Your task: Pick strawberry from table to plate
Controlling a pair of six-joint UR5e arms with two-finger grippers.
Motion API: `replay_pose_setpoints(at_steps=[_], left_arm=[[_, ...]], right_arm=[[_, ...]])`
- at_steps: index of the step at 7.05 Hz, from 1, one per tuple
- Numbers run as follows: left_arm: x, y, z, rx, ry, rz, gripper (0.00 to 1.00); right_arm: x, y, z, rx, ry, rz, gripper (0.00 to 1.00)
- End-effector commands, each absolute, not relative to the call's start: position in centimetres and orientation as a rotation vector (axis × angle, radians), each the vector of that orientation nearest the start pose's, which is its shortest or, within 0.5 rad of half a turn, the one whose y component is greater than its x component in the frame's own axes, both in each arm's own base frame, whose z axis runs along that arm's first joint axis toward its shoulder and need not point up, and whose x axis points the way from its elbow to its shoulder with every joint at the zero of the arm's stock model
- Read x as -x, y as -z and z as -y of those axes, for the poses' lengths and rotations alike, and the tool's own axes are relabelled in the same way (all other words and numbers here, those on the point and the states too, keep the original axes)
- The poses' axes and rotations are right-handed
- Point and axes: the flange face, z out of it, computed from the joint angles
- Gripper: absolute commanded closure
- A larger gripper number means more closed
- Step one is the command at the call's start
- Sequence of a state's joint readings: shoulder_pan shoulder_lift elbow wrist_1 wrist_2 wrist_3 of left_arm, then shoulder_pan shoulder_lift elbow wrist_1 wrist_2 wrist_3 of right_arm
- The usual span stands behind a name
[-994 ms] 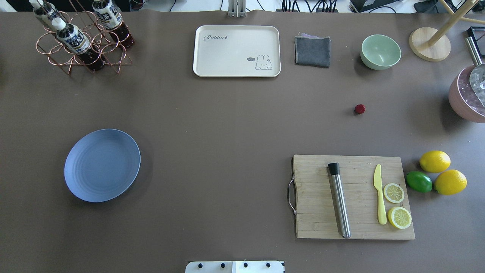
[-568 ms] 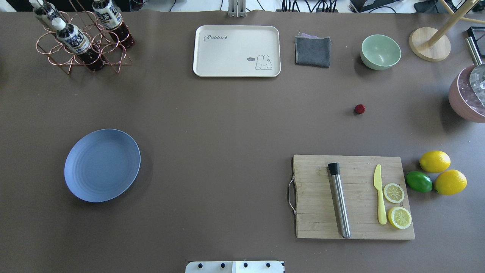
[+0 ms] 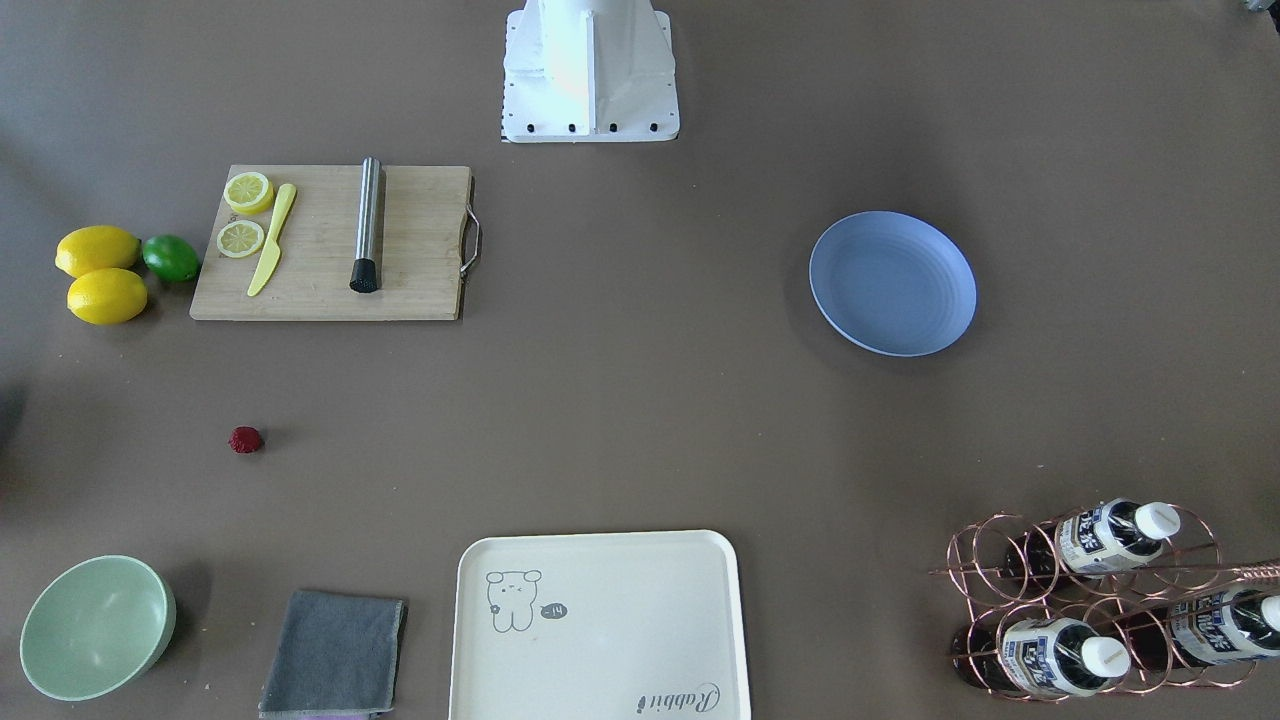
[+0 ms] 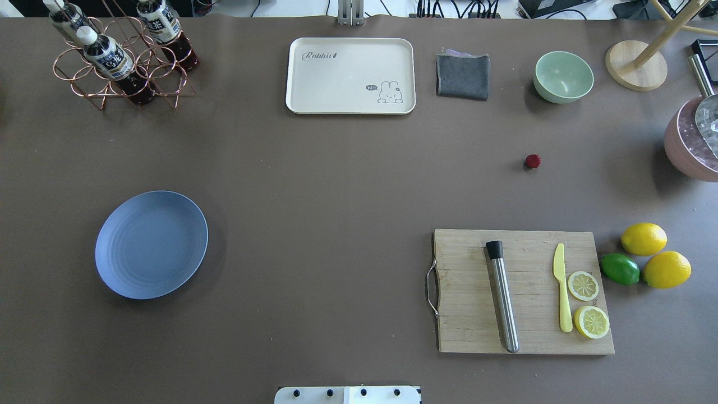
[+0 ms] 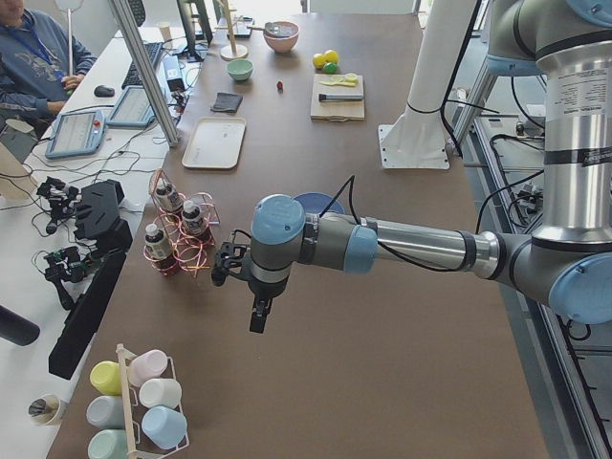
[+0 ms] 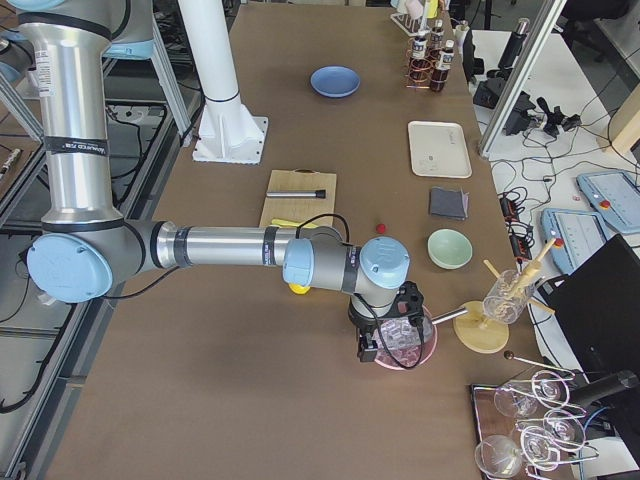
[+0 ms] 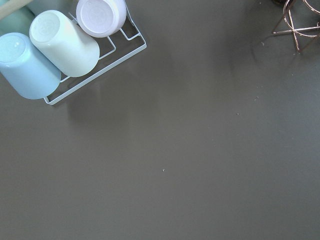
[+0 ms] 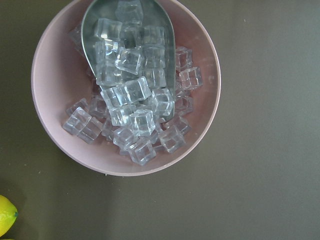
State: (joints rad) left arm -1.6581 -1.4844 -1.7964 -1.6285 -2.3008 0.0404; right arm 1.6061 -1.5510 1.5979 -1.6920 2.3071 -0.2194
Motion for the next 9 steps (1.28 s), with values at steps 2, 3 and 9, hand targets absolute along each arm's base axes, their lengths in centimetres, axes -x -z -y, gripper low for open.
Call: replay_pose_setpoints(at_steps=[2,3,9], left_arm=[[10.6,-56.8,46.0,-0.349,-0.081,-0.701,0.02],[10.7,-56.8,46.3,-0.426,-0.104,-0.694,0.02],[7.4,-54.7,49.9,-0.491,-0.228,-0.843,0.0]], right_arm=[[-8.4,-64.9,49.2,-0.025,0.149,0.741,0.0],[-8.4,-64.5,49.0,-0.031,0.151,0.74,0.0],[-8.3,-55.9,50.8,-0.176,0.132,0.723,0.0]])
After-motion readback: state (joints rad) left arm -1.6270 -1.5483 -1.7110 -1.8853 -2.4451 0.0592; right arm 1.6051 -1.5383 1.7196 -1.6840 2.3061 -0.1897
